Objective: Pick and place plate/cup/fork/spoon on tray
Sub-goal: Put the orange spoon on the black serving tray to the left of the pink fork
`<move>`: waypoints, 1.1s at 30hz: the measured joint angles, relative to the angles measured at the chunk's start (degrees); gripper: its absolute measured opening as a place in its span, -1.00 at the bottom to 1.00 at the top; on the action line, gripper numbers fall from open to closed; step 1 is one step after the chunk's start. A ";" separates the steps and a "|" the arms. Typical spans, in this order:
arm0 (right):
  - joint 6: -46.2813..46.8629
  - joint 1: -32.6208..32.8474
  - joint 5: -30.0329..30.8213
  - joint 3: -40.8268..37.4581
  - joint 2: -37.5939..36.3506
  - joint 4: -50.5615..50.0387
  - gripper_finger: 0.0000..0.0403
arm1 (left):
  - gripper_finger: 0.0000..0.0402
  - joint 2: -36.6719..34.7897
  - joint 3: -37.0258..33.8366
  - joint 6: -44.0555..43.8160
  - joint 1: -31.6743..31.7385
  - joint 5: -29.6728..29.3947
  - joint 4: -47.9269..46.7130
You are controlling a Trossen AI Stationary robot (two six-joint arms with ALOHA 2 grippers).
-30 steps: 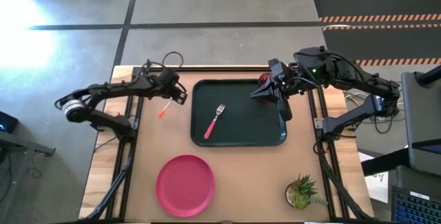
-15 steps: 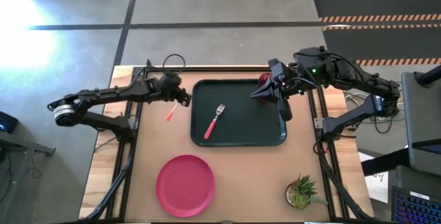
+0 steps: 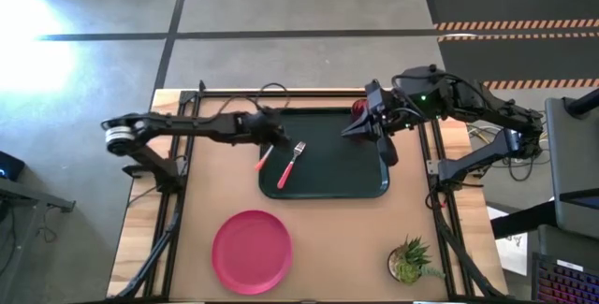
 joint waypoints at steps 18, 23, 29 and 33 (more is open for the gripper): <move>-1.51 0.00 -3.08 0.00 -0.07 -5.09 -0.95 | -0.34 13.51 2.71 -11.07 -2.77 -0.41 7.19; -1.49 0.00 -3.17 0.00 -0.09 -6.25 -0.95 | -0.34 13.88 2.71 -11.84 -2.70 -1.33 5.92; -1.51 0.00 -3.19 0.00 -0.13 -6.15 -0.95 | -0.34 13.95 2.08 -12.08 -2.72 -1.33 5.13; -1.49 0.00 -3.19 0.00 -0.14 -6.11 -0.95 | -0.34 13.95 2.03 -11.90 -2.74 -0.89 5.20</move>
